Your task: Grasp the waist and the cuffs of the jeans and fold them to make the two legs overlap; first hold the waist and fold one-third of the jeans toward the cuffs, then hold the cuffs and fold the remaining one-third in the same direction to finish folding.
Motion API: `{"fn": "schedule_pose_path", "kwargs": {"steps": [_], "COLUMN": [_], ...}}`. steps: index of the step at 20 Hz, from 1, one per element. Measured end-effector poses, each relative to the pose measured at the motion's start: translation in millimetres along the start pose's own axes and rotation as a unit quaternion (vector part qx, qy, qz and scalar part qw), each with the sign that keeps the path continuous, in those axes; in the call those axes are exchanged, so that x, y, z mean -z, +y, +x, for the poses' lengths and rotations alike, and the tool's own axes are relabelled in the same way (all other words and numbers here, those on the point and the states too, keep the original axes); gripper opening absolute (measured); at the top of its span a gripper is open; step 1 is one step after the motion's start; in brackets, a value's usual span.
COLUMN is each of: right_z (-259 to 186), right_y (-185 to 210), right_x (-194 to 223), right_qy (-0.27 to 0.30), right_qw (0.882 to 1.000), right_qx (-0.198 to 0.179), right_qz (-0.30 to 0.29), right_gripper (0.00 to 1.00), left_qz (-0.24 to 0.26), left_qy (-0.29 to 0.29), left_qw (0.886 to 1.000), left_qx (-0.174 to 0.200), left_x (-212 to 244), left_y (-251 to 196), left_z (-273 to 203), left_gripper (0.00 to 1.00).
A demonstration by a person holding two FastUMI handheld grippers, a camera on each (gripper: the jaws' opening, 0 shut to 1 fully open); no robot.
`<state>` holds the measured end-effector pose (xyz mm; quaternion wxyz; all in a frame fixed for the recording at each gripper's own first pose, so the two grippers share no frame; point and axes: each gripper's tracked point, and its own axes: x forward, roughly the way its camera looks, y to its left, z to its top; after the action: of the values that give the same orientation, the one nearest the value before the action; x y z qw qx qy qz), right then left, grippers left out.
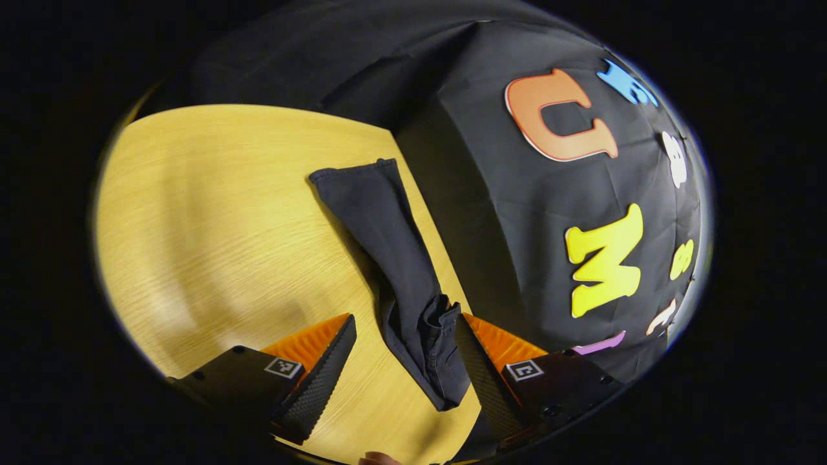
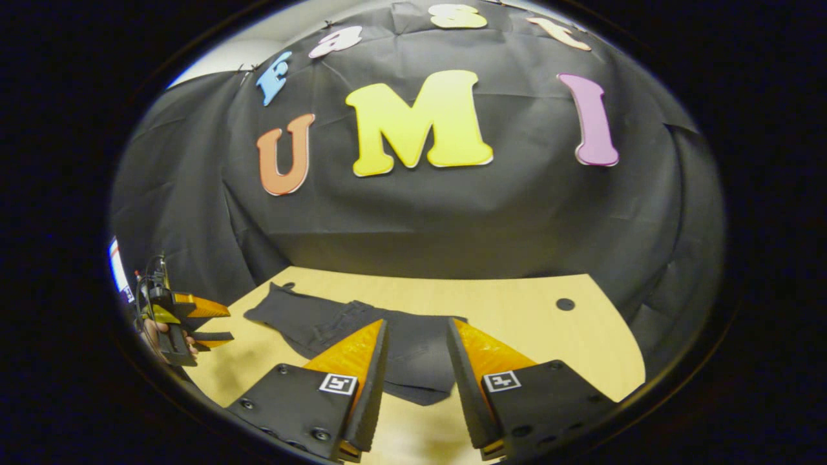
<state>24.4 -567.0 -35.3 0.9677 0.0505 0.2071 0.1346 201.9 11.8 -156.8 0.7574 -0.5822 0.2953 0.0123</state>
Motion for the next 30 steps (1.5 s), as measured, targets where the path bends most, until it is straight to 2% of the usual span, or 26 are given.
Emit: {"fn": "schedule_pose_path", "kwargs": {"steps": [4, 7, 10, 15, 17, 21, 24, 25, 26, 27, 28, 29, 30], "right_z": [-19.0, -29.3, -36.1, -45.6, -48.1, -53.5, -55.4, -56.1, -56.5, -56.9, -56.9, -57.7, -57.8], "right_y": [-27.1, -40.7, -54.2, -67.5, -72.8, -84.4, -88.2, -89.2, -88.2, -88.7, -87.2, -86.7, -86.8], "right_x": [2.7, 3.2, 4.8, 2.4, 4.3, 6.4, 5.2, 4.3, 4.9, 5.0, 6.0, 6.1, 7.3], "right_qy": [0.007, 0.012, 0.018, 0.025, 0.030, 0.037, 0.039, 0.040, 0.040, 0.041, 0.043, 0.045, 0.047], "right_qw": [0.999, 0.999, 0.998, 0.996, 0.996, 0.994, 0.994, 0.993, 0.993, 0.993, 0.993, 0.993, 0.993], "right_qx": [0.033, 0.050, 0.064, 0.081, 0.086, 0.098, 0.105, 0.106, 0.107, 0.107, 0.107, 0.106, 0.106], "right_qz": [-0.003, -0.005, -0.008, -0.014, -0.019, -0.012, -0.010, -0.011, -0.014, -0.015, -0.016, -0.017, -0.017], "right_gripper": [0.56, 0.56, 0.56, 0.56, 0.56, 0.56, 0.56, 0.56, 0.56, 0.56, 0.56, 0.56, 0.56], "left_qz": [-0.096, -0.146, -0.159, -0.204, -0.206, -0.227, -0.266, -0.276, -0.270, -0.261, -0.256, -0.253, -0.249], "left_qy": [-0.003, -0.020, -0.027, -0.051, -0.057, -0.062, -0.063, -0.068, -0.074, -0.066, -0.067, -0.067, -0.067], "left_qw": [0.995, 0.989, 0.987, 0.978, 0.977, 0.971, 0.962, 0.959, 0.960, 0.963, 0.964, 0.965, 0.966], "left_qx": [-0.004, -0.009, -0.012, -0.004, 0.008, 0.027, 0.025, 0.026, 0.028, 0.028, 0.025, 0.022, 0.018], "left_x": [-11.5, -30.8, -36.0, -54.8, -59.8, -67.7, -64.6, -65.1, -70.5, -66.8, -61.8, -64.1, -65.5], "left_y": [17.7, 33.5, 45.9, 39.3, 37.6, 34.8, 46.7, 49.7, 48.6, 50.4, 48.2, 48.0, 47.5], "left_z": [42.5, 52.9, 82.1, 110.3, 118.8, 134.3, 143.9, 143.8, 141.9, 152.9, 143.4, 145.2, 147.7], "left_gripper": [0.99, 0.98, 0.99, 0.99, 1.00, 0.96, 0.80, 0.54, 0.36, 0.33, 0.30, 0.14, 0.09]}}
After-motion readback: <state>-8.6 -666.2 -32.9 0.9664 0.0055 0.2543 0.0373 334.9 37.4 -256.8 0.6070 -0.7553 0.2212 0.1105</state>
